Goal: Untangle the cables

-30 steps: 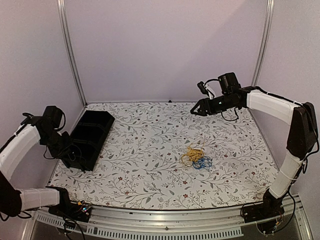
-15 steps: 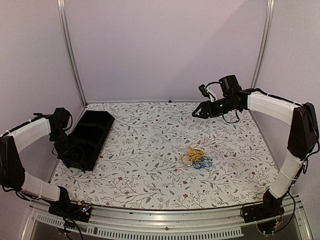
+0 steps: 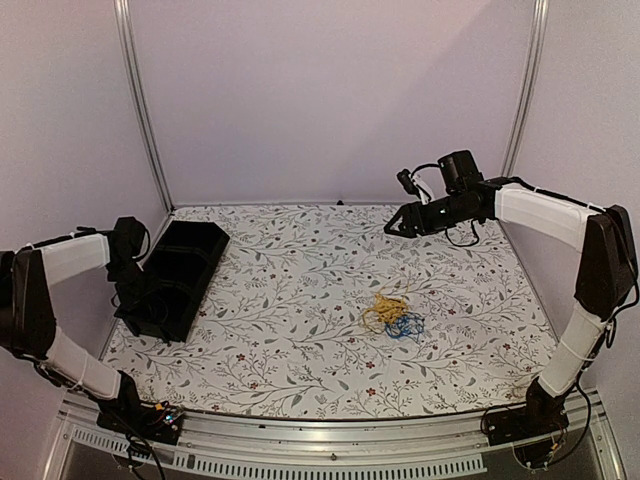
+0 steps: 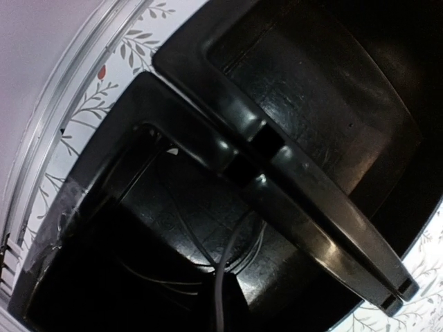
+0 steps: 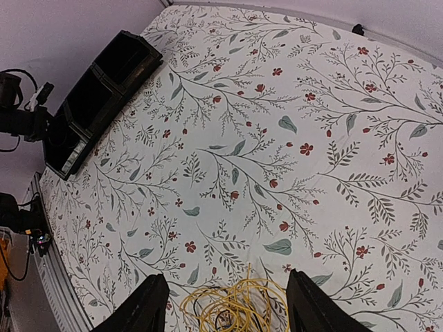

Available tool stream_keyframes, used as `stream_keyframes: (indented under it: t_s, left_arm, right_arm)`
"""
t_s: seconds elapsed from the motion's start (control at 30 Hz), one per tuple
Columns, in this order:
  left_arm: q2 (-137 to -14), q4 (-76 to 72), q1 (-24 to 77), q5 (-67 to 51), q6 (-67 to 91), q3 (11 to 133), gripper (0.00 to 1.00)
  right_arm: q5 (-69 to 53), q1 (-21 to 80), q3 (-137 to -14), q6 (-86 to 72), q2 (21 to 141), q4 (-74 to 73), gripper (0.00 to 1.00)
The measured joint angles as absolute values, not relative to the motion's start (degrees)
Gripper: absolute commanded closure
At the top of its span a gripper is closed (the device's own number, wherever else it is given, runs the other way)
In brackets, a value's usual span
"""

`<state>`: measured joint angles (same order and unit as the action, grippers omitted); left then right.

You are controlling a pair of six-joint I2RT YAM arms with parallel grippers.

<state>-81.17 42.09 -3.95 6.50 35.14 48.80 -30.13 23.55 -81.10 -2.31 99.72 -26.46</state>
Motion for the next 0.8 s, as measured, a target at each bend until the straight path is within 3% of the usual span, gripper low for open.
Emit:
stream_keyframes:
  t_s: [0.1, 0.4, 0.8]
  left_arm:
    - [-81.2, 41.8, -4.0, 6.0, 34.4, 48.8, 0.79]
    - [-79.2, 46.0, -4.1, 5.8, 33.3, 52.4, 0.62]
    - [-75.1, 51.4, -4.0, 3.2, 32.5, 57.2, 0.60]
  right_arm:
    - [-30.1, 23.6, -81.1, -2.3, 99.7, -26.4, 0.37]
    - [-30.1, 23.6, -81.1, -2.1, 99.7, -26.4, 0.37]
    - [-30.1, 23.6, -81.1, -1.7, 99.7, -26.4, 0.37]
